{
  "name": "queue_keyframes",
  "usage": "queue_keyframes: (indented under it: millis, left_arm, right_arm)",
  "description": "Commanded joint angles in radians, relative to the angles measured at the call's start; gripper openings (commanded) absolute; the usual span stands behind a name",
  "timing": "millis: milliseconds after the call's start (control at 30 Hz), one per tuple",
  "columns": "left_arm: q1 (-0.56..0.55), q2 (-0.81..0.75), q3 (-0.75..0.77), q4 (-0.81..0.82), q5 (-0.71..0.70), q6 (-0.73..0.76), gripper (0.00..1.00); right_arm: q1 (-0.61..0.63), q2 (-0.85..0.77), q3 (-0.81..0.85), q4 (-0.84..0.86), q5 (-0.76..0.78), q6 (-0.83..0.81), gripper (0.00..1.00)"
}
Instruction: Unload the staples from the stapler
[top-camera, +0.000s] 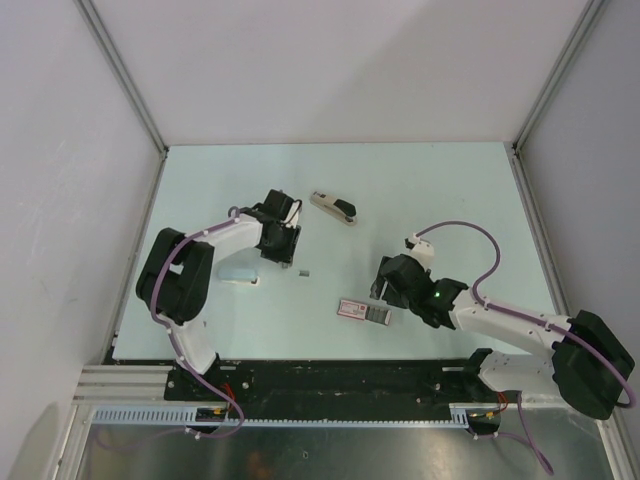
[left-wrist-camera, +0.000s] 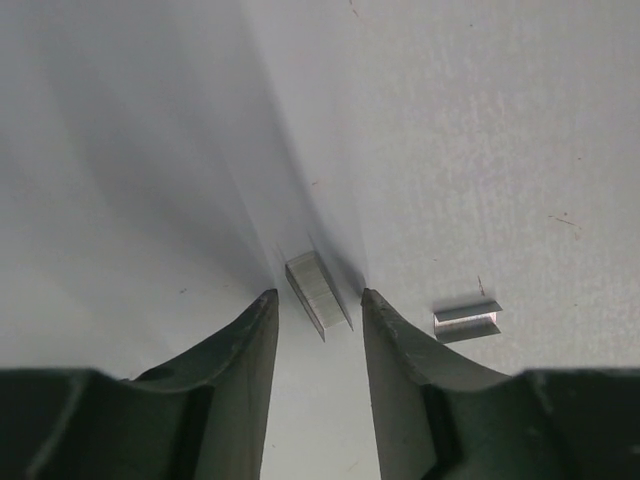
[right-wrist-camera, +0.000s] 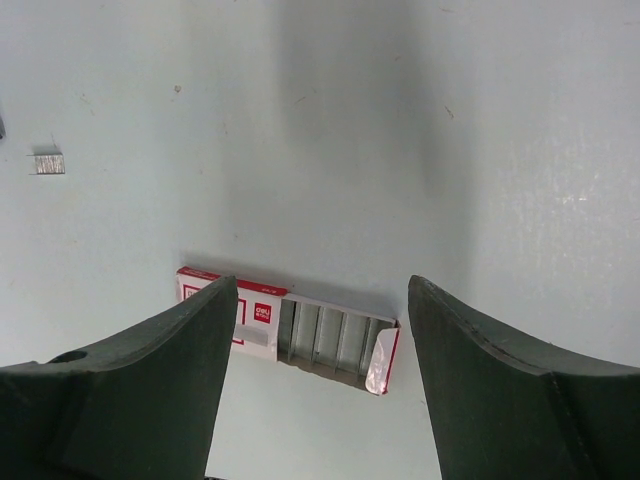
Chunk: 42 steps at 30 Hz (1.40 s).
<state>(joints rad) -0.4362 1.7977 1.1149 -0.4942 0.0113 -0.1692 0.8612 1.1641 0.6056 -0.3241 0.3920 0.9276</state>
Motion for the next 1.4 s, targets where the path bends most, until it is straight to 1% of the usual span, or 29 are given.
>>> queue_keyframes:
  millis: [0,233,500,700,867,933,1033,1133,1267,1367]
  left_arm:
    - [0.005,0.02,0.034,0.016,-0.008,-0.022,0.42]
    - [0.002,0.054,0.054,0.017,-0.008,-0.003,0.35]
    - [-0.017,0.053,0.06,0.017,-0.001,0.01,0.32]
    - [-0.026,0.037,0.053,0.018,0.006,0.019,0.23]
    - [-0.03,0.025,0.056,0.017,0.027,0.035,0.13]
    - [-0.03,0.012,0.063,0.017,0.047,0.044,0.12]
    - [-0.03,-0.016,0.086,0.013,0.108,0.066,0.1]
    - [-0.027,-0.065,0.137,-0.003,0.196,0.095,0.09]
    - [-0.012,-0.144,0.249,-0.029,0.368,0.102,0.08]
    - [0.01,-0.19,0.343,-0.034,0.551,0.063,0.09]
  right_arm:
    - [0.005,-0.025,-0.01,0.032,0.009,0.013,0.73]
    - [0.007,-0.03,-0.021,0.051,-0.002,0.011,0.72]
    - [0.006,-0.031,-0.027,0.067,-0.014,0.011,0.71]
    - [0.007,-0.036,-0.03,0.069,-0.015,0.009,0.71]
    - [0.007,-0.047,-0.03,0.082,-0.02,-0.001,0.7]
    - [0.005,-0.058,-0.03,0.097,-0.02,-0.016,0.7]
    - [-0.005,-0.085,-0.029,0.14,-0.031,-0.058,0.7]
    - [-0.03,-0.12,-0.028,0.21,-0.086,-0.117,0.7]
    - [-0.051,-0.166,-0.023,0.34,-0.186,-0.209,0.7]
    - [-0.056,-0.184,-0.009,0.443,-0.271,-0.276,0.7]
